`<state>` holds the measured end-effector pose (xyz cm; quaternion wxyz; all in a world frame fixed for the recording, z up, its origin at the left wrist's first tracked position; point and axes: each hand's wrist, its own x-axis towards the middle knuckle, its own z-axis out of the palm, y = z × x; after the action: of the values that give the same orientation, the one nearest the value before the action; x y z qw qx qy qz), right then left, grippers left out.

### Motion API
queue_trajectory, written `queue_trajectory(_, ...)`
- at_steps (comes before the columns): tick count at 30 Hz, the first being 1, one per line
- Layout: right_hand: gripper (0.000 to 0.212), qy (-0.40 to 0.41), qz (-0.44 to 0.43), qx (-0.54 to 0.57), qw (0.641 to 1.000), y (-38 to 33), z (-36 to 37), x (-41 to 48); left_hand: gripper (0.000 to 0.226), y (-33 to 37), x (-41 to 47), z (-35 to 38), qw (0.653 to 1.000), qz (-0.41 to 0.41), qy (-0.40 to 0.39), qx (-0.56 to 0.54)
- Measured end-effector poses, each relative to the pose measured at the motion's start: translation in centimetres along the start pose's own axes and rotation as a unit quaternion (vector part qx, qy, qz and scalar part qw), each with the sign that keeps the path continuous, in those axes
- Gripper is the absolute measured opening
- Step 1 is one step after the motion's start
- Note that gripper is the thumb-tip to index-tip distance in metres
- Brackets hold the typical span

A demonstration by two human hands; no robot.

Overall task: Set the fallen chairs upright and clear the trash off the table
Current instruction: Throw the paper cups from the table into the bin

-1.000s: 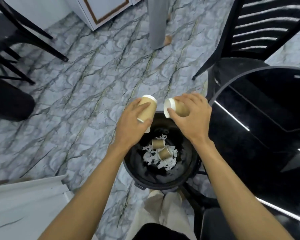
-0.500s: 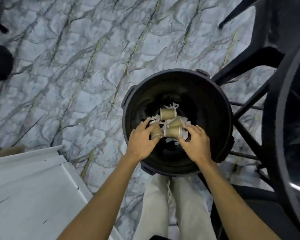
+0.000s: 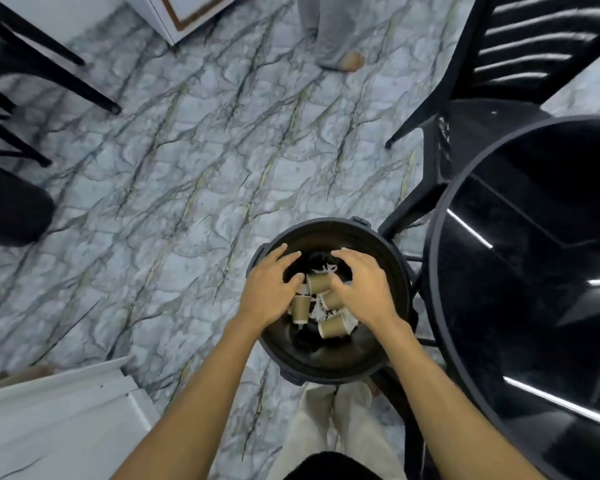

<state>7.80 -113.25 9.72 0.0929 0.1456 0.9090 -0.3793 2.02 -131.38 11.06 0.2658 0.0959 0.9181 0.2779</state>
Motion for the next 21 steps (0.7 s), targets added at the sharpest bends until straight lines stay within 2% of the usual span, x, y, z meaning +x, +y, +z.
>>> queue_trajectory(4,0.045,0.053,-0.030,-0.014,0.998,-2.2,-4.4,-1.2,0.050,4.8,0.2,-2.4,0.998,0.058,0.015,0.021)
queue_trajectory(8,0.046,0.132,-0.009,-0.030,0.991,-1.7,-8.8,-3.2,0.051,10.4,0.7,-2.8,0.990,0.131,0.016,0.050)
queue_trajectory(14,0.055,0.218,0.108,-0.043,0.969,3.6,-15.3,-7.3,0.061,18.6,1.6,2.0,0.962,0.257,-0.009,0.095)
queue_trajectory(21,0.061,0.316,0.235,-0.048,0.918,11.9,-22.1,-12.9,0.068,28.4,1.5,10.7,0.907,0.375,-0.039,0.186)
